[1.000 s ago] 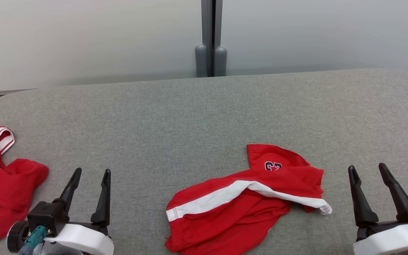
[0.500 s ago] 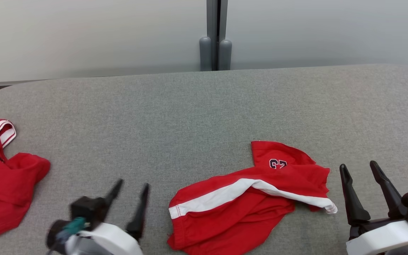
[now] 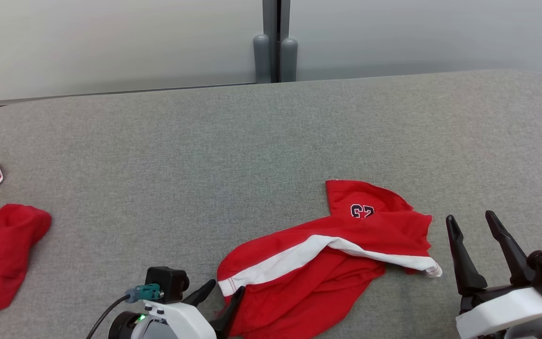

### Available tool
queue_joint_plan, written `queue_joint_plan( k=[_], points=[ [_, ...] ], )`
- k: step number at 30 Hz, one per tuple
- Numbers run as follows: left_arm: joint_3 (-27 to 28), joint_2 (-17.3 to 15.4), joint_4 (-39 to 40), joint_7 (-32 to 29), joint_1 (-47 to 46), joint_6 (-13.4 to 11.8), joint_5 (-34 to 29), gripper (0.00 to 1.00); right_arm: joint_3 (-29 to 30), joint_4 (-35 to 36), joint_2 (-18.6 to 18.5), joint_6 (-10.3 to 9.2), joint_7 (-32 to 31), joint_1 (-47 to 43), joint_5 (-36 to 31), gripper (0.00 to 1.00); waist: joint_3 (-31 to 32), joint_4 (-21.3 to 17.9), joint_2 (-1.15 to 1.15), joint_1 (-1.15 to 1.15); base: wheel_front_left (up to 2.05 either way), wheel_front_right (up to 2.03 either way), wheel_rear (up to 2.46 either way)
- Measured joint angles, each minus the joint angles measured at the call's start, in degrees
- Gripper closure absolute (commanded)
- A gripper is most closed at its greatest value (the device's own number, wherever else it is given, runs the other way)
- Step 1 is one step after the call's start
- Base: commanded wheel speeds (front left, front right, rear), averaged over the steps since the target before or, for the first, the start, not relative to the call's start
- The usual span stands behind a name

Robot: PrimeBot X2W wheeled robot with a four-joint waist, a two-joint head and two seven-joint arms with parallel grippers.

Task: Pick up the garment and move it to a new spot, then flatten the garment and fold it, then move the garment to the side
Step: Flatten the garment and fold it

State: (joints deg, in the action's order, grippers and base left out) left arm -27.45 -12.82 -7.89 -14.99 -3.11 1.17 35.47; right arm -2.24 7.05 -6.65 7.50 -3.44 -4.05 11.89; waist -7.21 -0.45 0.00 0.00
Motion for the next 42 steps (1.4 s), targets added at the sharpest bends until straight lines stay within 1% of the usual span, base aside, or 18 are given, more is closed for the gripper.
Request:
queue_joint_plan(
  k=[1,2,3,4,9,12,14,16,18,20,23,29,30,32,35,37,40,42],
  points=[
    [-0.1,0.0,0.0,0.0,0.0,0.0,-0.1,0.28,0.1,-0.1,0.0,0.00,0.1,0.0,0.0,0.00,-0.1,-0.1,0.00,0.00,0.00,0.00,0.00],
    [-0.1,-0.1,0.1,-0.1,0.0,0.1,-0.1,0.52,0.1,-0.2,0.0,0.00,0.1,0.0,0.0,0.00,-0.1,-0.2,0.00,0.00,0.00,0.00,0.00],
    [0.0,-0.1,0.2,0.0,0.0,0.3,-0.1,0.73,0.2,-0.3,0.1,0.00,0.1,0.0,0.0,0.00,-0.2,-0.2,0.00,0.00,0.00,0.00,0.00],
    [0.0,-0.2,0.3,-0.1,0.0,0.4,0.1,1.00,0.2,-0.4,0.1,0.00,0.2,0.0,0.0,0.00,-0.2,-0.2,0.00,0.00,0.00,0.00,0.00],
    [-0.2,-0.4,0.8,-0.5,-0.1,0.8,0.5,1.00,0.4,-0.7,0.4,0.00,0.7,0.5,0.0,0.00,-0.5,-0.5,0.00,0.00,0.00,0.00,0.00],
    [-0.3,-0.6,1.0,0.0,-0.4,0.8,0.2,1.00,1.7,-1.1,0.5,0.00,1.1,0.4,-0.3,0.00,-0.6,-0.6,0.00,0.00,0.00,0.00,0.00],
    [-0.4,-0.7,1.1,0.0,-0.6,0.8,0.1,1.00,1.9,-2.5,0.2,0.00,0.7,-0.7,-0.7,0.00,-0.7,-0.6,0.00,0.00,0.00,0.00,0.00],
    [-0.5,-0.8,1.3,0.1,-0.7,0.8,-0.1,1.00,0.8,-4.6,-0.5,-0.01,-0.2,-2.7,-1.0,0.00,-0.8,-0.5,0.00,0.00,0.00,0.00,0.00],
    [-0.6,-0.8,1.3,0.2,-1.0,0.8,-0.2,1.00,-2.3,-7.3,-1.3,0.00,-0.7,-5.2,-1.0,0.00,-1.1,-0.3,0.00,0.00,0.00,0.00,0.00],
    [-0.5,-0.9,1.5,0.4,-1.1,0.7,-0.2,1.00,-4.0,-8.8,-1.3,0.00,-0.8,-5.7,-0.8,0.00,-1.4,-0.3,0.00,0.00,0.00,0.00,0.00],
    [-0.6,-0.9,1.5,0.6,-1.9,0.5,-0.3,1.00,-5.0,-10.9,-1.4,0.00,-0.4,-4.8,-1.0,0.00,-2.1,-0.4,0.00,0.00,0.00,0.00,0.00],
    [-0.9,-1.0,1.4,0.9,-2.8,0.5,-0.8,1.00,-5.3,-15.0,-1.4,0.00,0.6,-0.1,-2.6,0.00,-3.0,-0.2,0.00,0.00,0.00,0.00,0.00],
    [-0.9,-1.0,1.4,1.0,-3.1,0.5,-1.0,1.00,-5.4,-15.7,-1.3,0.00,0.7,0.6,-2.7,0.09,-3.2,-0.2,0.00,0.00,0.00,0.00,0.00],
    [-0.9,-0.9,1.4,1.7,-3.4,0.5,-1.2,1.00,-5.7,-17.1,-1.3,0.00,0.8,2.1,-3.1,1.00,-3.4,-0.1,0.00,0.00,0.00,0.00,0.00],
    [-0.8,-1.0,1.7,3.7,-4.1,0.7,-1.9,1.00,-5.5,-17.4,-1.3,0.00,2.5,3.6,-3.0,1.00,-3.3,0.2,0.00,0.00,0.00,0.00,0.00],
    [-0.1,-1.0,2.6,5.3,-5.1,0.8,-2.2,1.00,-4.9,-16.3,-1.5,0.00,4.0,4.4,-3.0,1.00,-3.1,0.4,0.00,0.00,0.00,0.00,0.00],
    [1.2,-1.5,4.6,7.4,-6.8,0.8,-3.0,1.00,-4.0,-13.1,-2.8,0.00,5.3,5.9,-2.9,1.00,-2.6,0.4,0.00,0.00,0.00,0.00,0.00],
    [2.3,-2.1,6.5,9.1,-8.8,0.8,-3.7,1.00,-3.8,-10.4,-4.3,0.00,5.5,8.0,-2.9,1.00,-2.0,0.3,0.00,0.00,0.00,0.00,0.00]
  ],
)
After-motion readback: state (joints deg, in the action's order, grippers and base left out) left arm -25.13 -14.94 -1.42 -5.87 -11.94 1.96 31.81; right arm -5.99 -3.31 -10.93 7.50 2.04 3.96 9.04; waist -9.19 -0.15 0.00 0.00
